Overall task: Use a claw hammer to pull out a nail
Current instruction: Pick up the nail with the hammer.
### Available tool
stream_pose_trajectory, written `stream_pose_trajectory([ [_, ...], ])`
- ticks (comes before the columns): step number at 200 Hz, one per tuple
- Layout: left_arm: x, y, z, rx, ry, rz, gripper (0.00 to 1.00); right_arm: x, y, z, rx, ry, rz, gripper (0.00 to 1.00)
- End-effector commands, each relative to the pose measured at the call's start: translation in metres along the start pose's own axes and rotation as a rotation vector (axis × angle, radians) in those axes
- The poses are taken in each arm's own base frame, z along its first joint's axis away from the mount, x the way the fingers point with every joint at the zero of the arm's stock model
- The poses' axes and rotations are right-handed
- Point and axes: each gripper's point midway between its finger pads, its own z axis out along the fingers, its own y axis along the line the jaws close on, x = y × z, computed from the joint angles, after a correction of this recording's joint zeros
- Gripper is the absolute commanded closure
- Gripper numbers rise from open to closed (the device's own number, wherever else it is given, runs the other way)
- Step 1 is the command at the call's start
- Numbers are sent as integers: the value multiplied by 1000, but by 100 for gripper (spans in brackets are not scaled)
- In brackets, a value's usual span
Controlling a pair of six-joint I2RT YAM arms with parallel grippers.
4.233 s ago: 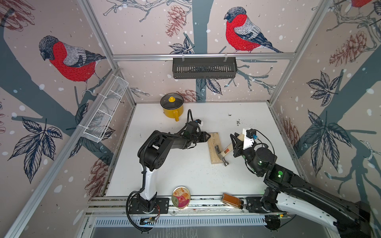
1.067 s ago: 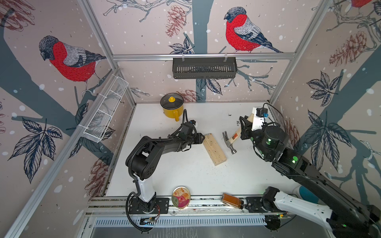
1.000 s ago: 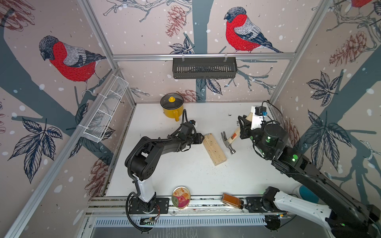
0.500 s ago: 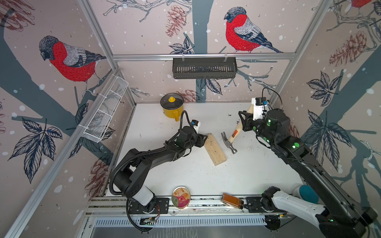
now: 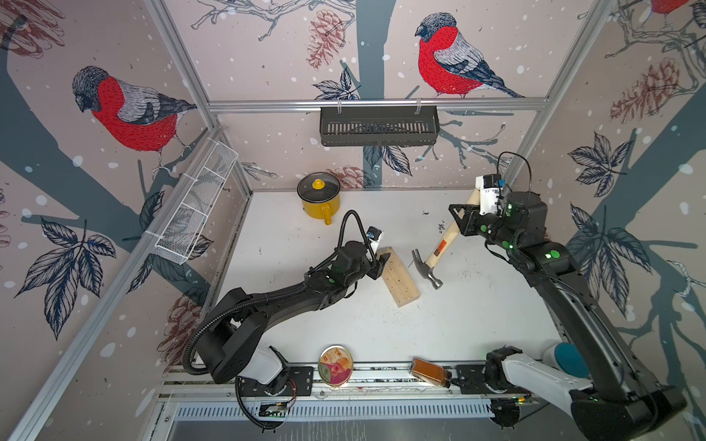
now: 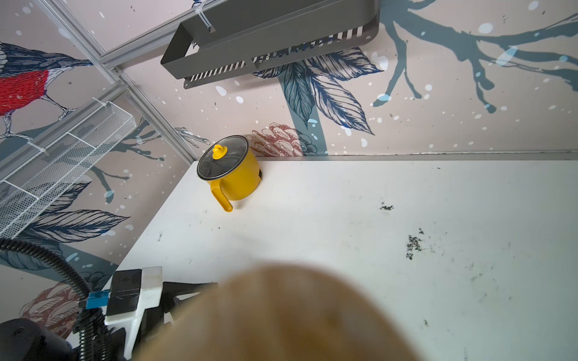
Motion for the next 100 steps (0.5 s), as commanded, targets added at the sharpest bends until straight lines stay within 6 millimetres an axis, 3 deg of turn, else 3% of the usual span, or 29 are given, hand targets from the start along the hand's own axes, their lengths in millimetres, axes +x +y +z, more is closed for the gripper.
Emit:
stream_pose_trajectory([
  [1,-3,-11,0,19,-8,102,40,-22,17,-4,-94,-70,9,100],
  [31,1,-30,2,40,7,199,41,-15,18,3,-127,-37,14,100],
  [100,13,-49,9,87,53,278,44,-12,19,4,-134,-32,9,100],
])
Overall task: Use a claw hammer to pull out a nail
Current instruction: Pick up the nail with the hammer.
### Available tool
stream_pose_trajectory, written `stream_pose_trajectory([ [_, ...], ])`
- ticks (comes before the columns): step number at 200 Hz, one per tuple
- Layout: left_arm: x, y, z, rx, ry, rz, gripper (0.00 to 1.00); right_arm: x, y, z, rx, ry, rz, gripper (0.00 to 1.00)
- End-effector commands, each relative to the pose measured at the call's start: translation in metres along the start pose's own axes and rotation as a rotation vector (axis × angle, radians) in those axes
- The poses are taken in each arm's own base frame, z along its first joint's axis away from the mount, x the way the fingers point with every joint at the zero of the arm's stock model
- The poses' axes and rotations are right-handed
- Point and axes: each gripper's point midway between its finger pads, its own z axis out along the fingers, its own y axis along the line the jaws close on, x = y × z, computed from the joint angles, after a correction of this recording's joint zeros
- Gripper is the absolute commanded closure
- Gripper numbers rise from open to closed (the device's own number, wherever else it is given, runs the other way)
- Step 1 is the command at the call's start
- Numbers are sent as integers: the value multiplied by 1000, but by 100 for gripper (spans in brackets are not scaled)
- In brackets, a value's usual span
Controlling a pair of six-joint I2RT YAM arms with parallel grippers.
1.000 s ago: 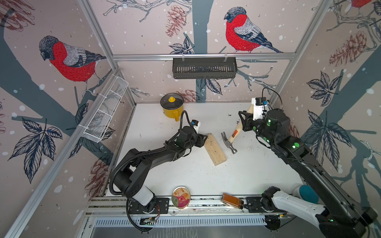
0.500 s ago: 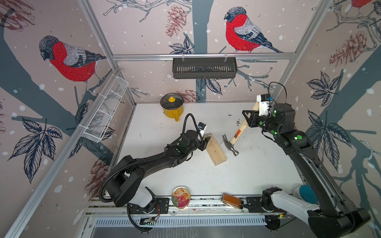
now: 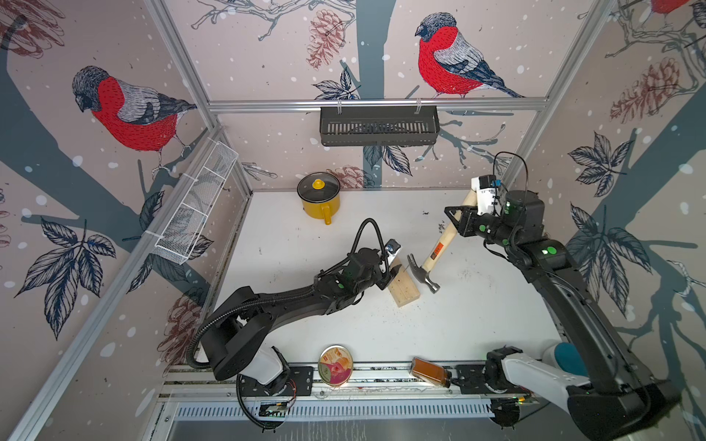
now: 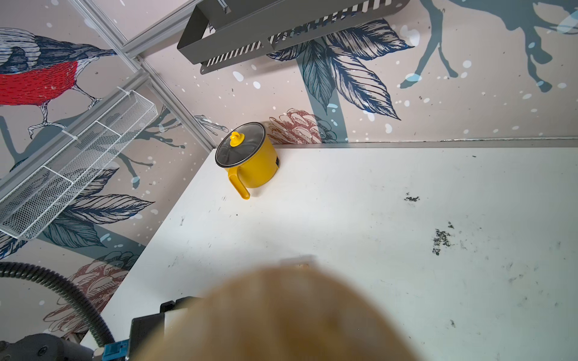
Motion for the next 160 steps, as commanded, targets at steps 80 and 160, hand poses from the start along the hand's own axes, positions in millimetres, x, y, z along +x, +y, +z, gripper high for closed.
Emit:
stream_pose_trajectory([
  [80,6,-29,15,61,52,110,46,-21,13,-1,-64,-82,-7,100],
  [160,14,-26,24,23,94,116,57,-22,20,-3,-93,-85,-13,100],
])
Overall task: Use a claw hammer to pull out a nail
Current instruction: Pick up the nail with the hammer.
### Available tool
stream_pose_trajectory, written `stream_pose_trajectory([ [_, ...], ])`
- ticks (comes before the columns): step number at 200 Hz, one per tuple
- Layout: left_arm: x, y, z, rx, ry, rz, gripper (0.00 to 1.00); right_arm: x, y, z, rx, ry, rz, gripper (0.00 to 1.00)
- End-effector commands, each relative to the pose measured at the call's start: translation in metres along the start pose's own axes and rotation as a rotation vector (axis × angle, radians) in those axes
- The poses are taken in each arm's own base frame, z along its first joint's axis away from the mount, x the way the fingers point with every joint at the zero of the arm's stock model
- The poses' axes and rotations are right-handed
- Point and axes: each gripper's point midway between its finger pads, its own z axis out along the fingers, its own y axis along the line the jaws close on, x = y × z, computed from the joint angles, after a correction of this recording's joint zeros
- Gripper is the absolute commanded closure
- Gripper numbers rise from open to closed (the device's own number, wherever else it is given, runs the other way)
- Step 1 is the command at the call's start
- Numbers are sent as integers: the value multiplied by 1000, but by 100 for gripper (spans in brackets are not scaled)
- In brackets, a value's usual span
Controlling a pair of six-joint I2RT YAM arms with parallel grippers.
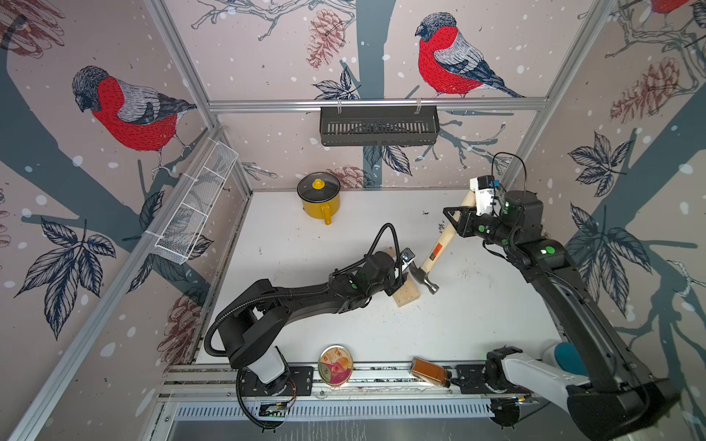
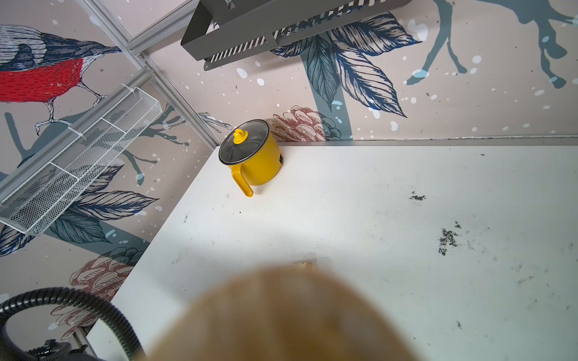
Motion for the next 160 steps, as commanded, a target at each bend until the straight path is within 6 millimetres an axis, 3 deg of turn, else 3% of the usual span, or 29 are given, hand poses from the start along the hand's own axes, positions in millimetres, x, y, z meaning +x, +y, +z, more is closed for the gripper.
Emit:
stream_pose_trajectory([
  [1,-3,2,2,-15,1,17,57,-25,18,-5,-75,-95,-16,100],
  [72,-2,-2,5,3,4,8,68,-24,23,-7,-96,-98,-24,100],
  [108,-1,-2,5,3,5,7,80,-24,22,-7,-89,-99,-24,100],
  [160,-1,-1,6,2,10,9,84,-24,22,-7,-85,-101,-25,100],
])
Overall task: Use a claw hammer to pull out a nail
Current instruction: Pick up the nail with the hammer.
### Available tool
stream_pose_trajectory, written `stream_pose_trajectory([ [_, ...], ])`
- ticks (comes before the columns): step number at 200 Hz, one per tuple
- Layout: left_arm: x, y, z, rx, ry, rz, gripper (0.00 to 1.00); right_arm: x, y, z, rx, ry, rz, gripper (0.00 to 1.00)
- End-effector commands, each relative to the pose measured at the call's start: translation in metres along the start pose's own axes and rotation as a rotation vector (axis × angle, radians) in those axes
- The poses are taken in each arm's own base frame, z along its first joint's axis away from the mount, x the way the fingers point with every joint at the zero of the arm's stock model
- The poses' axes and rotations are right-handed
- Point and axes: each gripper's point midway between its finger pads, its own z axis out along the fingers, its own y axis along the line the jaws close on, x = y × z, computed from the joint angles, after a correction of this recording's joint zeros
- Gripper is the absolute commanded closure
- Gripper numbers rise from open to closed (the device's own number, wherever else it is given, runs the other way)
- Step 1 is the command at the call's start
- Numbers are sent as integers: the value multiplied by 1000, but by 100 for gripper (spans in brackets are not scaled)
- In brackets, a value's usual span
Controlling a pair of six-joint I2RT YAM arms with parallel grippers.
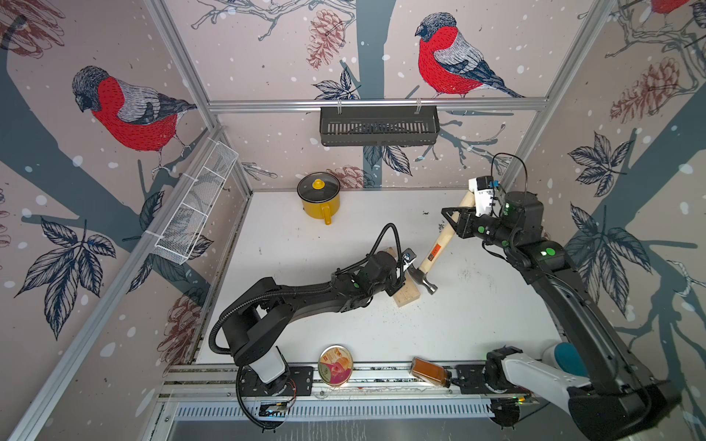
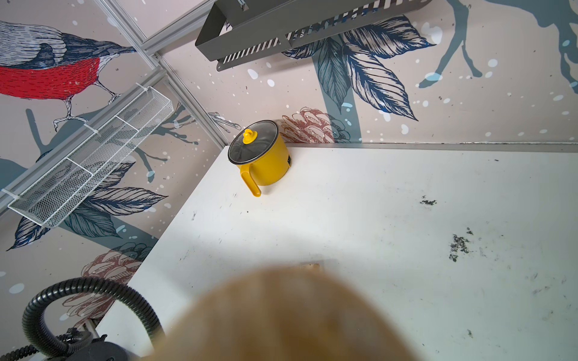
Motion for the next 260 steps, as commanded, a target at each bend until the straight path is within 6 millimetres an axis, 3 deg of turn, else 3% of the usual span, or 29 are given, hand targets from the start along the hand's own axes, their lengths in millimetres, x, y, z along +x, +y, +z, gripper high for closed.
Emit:
stream_pose_trajectory([
  [1,-2,-1,0,-1,-1,9,84,-25,13,-5,-50,-96,-15,100],
  [61,-3,-1,0,3,-2,10,100,-21,12,-4,-49,-86,-10,100],
  [158,-6,9,-5,-53,-15,-21,100,-5,12,7,-46,-46,-5,100],
  [205,3,51,-4,-239,32,-116,100,-12,6,-2,13,-81,-19,100],
  [260,30,110,-9,-389,102,-300,100,-18,0,-7,62,-110,-29,100],
])
